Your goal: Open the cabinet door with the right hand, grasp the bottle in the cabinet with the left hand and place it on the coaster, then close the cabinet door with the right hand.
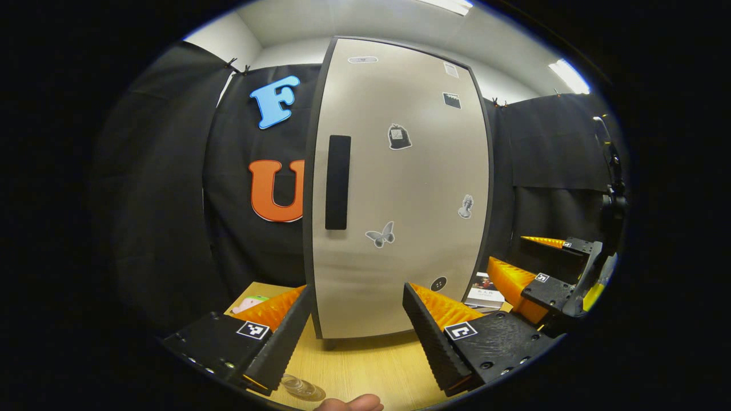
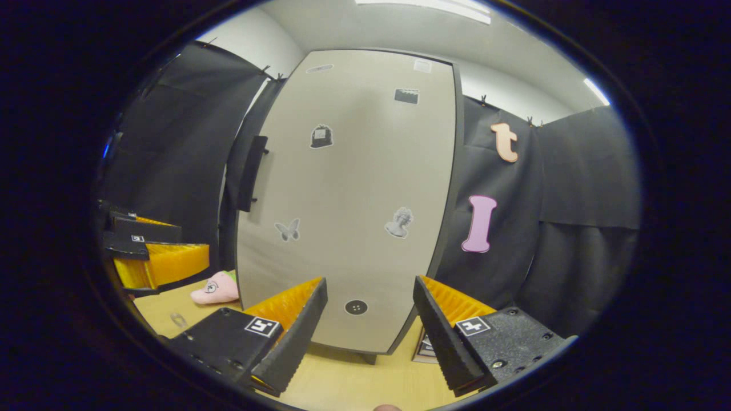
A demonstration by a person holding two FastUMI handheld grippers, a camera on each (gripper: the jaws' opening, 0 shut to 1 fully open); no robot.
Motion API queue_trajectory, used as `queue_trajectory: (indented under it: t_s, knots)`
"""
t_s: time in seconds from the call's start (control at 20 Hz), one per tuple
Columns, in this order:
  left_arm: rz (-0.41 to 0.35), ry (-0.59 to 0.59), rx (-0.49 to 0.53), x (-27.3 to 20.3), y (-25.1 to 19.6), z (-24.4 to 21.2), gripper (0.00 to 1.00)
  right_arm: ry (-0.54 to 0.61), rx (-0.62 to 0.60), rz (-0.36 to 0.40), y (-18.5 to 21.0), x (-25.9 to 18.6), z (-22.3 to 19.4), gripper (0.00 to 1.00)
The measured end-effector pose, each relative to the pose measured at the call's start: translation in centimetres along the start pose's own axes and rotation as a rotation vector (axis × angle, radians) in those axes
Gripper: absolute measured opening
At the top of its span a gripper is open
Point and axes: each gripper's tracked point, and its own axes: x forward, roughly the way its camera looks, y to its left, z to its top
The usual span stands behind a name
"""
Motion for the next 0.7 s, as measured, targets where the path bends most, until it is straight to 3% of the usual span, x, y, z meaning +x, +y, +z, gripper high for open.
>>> queue_trajectory:
  t_s: [0.25,0.7]
  knots:
    - [0.008,-0.038,0.012,-0.3,0.6,0.9,0.95,-0.021,0.024,-0.001,-0.1,0.0,0.7,0.97]
    - [0.107,-0.14,0.014,-1.9,2.7,3.1,0.95,-0.042,0.093,0.015,-0.1,-1.3,1.2,0.98]
